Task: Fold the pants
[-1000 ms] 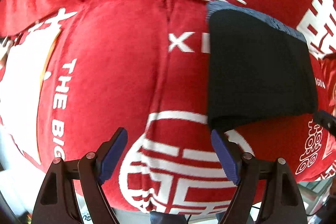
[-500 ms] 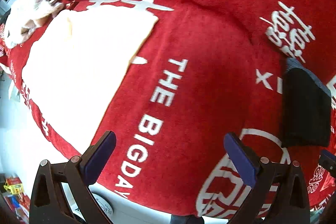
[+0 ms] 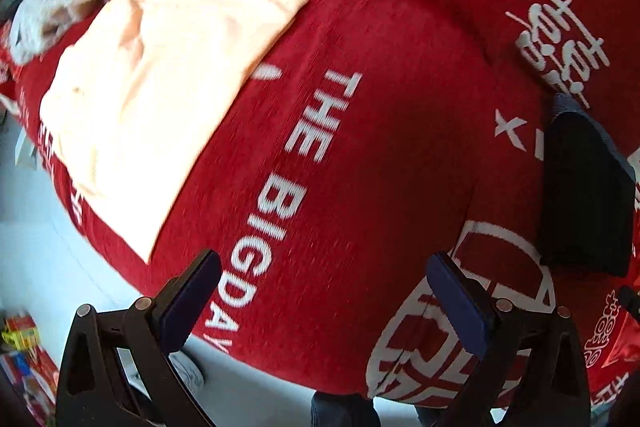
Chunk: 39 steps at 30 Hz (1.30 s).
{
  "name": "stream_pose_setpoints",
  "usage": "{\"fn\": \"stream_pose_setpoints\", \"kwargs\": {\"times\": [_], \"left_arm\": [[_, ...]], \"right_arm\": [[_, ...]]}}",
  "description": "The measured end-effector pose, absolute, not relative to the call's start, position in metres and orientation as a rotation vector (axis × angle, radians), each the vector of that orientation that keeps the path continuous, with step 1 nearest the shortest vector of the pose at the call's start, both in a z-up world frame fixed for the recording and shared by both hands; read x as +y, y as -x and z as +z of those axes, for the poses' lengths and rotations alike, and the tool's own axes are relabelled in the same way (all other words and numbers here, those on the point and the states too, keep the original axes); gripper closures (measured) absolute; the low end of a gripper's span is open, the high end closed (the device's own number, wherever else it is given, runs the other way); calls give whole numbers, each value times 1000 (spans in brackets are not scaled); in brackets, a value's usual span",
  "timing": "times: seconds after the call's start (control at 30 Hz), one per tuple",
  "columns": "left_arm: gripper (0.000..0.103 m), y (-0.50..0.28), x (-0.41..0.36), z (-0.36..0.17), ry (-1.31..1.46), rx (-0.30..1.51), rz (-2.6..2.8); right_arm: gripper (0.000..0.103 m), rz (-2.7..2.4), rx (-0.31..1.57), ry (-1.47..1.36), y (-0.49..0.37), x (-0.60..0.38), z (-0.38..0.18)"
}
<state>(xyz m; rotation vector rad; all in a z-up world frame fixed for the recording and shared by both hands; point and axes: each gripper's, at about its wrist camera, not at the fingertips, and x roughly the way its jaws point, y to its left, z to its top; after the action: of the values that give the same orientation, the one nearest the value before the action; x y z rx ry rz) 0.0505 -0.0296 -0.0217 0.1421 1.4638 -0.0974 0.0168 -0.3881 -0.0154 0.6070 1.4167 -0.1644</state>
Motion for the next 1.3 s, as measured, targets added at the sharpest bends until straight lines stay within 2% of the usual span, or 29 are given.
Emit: {"fn": "stream_pose_setpoints", "kwargs": {"times": [0.27,0.53,0.83,1.3], "left_arm": [[0,-44,-60,-25,-162,1485,-89],[0,-52,-163,-38,-309,1463,-239],[0,-41,-272,-52,-450,1439,-375],[0,-41,-292,-51,-469,1442,-331]], "right_arm": [[20,-81,1425,-596,-39,-403,-23],[20,-106,1377,-638,-29,-457,-18],[19,-274,1348,-716,22,-540,-22],[19,-272,1357,-771,38,-579,-42]]}}
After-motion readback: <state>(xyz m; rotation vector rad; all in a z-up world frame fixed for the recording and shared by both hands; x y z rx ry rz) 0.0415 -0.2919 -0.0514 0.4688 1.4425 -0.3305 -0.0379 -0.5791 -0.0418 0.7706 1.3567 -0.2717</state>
